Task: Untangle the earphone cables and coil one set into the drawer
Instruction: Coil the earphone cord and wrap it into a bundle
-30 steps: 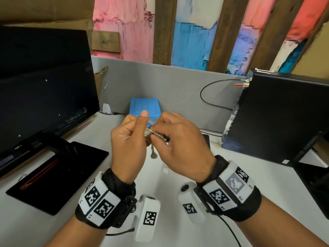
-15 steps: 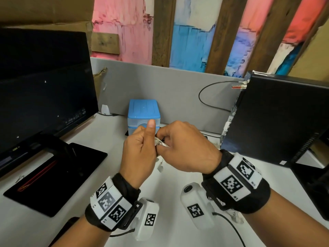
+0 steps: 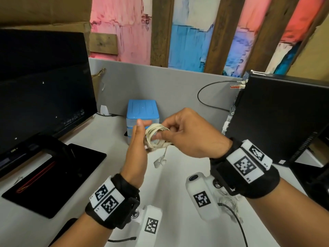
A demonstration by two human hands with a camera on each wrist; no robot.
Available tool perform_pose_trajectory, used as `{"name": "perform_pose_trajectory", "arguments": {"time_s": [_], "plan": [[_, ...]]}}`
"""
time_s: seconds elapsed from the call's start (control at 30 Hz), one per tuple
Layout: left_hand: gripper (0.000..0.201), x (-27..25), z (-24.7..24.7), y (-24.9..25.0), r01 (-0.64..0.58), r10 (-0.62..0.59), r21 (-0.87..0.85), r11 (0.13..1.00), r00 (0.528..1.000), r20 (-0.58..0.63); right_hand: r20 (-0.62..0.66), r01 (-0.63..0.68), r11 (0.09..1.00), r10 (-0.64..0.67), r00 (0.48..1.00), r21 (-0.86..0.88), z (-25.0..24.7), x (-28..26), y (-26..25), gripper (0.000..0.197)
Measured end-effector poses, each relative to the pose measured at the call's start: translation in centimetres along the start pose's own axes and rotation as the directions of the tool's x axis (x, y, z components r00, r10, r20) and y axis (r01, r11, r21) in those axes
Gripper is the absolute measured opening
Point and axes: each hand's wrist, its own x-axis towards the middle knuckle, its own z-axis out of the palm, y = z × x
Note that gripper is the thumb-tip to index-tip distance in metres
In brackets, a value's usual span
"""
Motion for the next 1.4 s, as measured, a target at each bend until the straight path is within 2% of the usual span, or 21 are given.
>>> {"name": "perform_pose_trajectory", "arguments": {"time_s": [0.03,0.07,0.13,0.2,0.23,0.3,0.4,0.5,0.57,0.63,0.7,0.73,0.8,0.87,0.93,1.0,1.07,1.13,1.27,1.4], "plan": [[0.063,0.0,0.0,0.0,0.120,-0.113,-0.075,0.990,0.989,0.096,-0.010,0.006,0.999,-0.006,1.000,0.036,-0.3,0.1,-0.1,0.016],[0.065,-0.1,0.0,-0.1,0.250,-0.223,-0.136,0.959,0.957,0.187,-0.023,0.012,0.998,-0.010,1.000,0.068,-0.6,0.2,-0.1,0.016],[0.061,-0.2,-0.1,-0.3,0.485,-0.408,-0.234,0.843,0.859,0.311,-0.060,0.023,0.994,-0.017,0.998,0.107,-1.2,0.4,-0.2,0.015],[0.052,-0.4,-0.2,-0.3,0.592,-0.469,-0.301,0.748,0.792,0.392,-0.085,0.029,0.990,-0.017,0.996,0.140,-1.8,0.3,-0.2,0.014],[0.044,-0.4,-0.3,-0.2,0.608,-0.468,-0.326,0.723,0.779,0.417,-0.093,0.031,0.986,-0.016,0.996,0.165,-2.1,0.2,-0.1,0.013],[0.031,-0.2,-0.6,-0.1,0.600,-0.420,-0.373,0.707,0.781,0.462,-0.098,0.027,0.975,-0.006,0.995,0.219,-2.6,0.0,0.2,0.013],[0.043,0.2,-1.1,-0.2,0.568,-0.359,-0.388,0.726,0.793,0.492,-0.098,0.020,0.963,0.006,0.995,0.269,-3.1,-0.4,0.4,0.014],[0.037,0.6,-1.6,-0.8,0.559,-0.383,-0.362,0.746,0.805,0.453,-0.043,0.020,0.949,-0.006,0.999,0.316,-3.5,-0.8,0.8,0.015],[0.033,0.7,-1.8,-1.0,0.541,-0.384,-0.315,0.780,0.811,0.440,0.110,0.035,0.956,-0.070,0.991,0.292,-3.5,-1.2,0.9,0.015],[0.036,0.7,-2.0,-1.1,0.500,-0.388,-0.180,0.847,0.813,0.434,0.328,0.055,0.971,-0.131,0.936,0.231,-3.0,-1.7,1.0,0.016],[0.027,0.6,-2.0,-1.0,0.468,-0.423,-0.021,0.883,0.815,0.395,0.480,0.053,0.991,-0.106,0.871,0.124,-2.0,-2.1,1.0,0.014],[0.024,0.6,-2.0,-1.0,0.462,-0.437,0.022,0.886,0.820,0.371,0.511,0.054,0.997,-0.077,0.856,0.060,-1.4,-2.1,1.1,0.013],[0.017,0.6,-1.9,-1.2,0.452,-0.445,0.061,0.890,0.832,0.330,0.492,0.046,0.998,-0.016,0.871,-0.049,-0.3,-1.8,1.6,0.013],[0.017,0.5,-1.6,-1.4,0.440,-0.440,0.075,0.895,0.843,0.308,0.395,-0.025,0.993,0.069,0.916,-0.116,0.5,-1.3,2.5,0.017],[0.030,0.5,-1.3,-1.5,0.452,-0.446,0.050,0.891,0.847,0.288,0.304,-0.120,0.986,0.149,0.941,-0.112,0.9,-0.7,3.3,0.018],[0.049,0.5,-1.1,-1.5,0.487,-0.468,0.004,0.873,0.838,0.281,0.255,-0.185,0.976,0.208,0.944,-0.111,1.1,-0.4,3.9,0.017],[0.049,0.6,-1.0,-1.4,0.484,-0.453,-0.029,0.875,0.836,0.309,0.220,-0.218,0.968,0.242,0.945,-0.126,1.2,-0.2,4.2,0.019],[0.042,0.8,-1.3,-1.5,0.433,-0.398,-0.045,0.900,0.860,0.320,0.200,-0.230,0.963,0.256,0.946,-0.143,1.3,-0.1,4.6,0.022],[0.061,0.8,-1.8,-1.8,0.337,-0.332,0.041,0.940,0.886,0.324,0.204,-0.242,0.961,0.266,0.942,-0.135,1.8,-0.2,5.0,0.020],[0.063,0.7,-1.6,-1.9,0.218,-0.258,0.157,0.963,0.914,0.313,0.171,-0.239,0.961,0.261,0.950,-0.138,2.2,-0.1,5.3,0.026]]}}
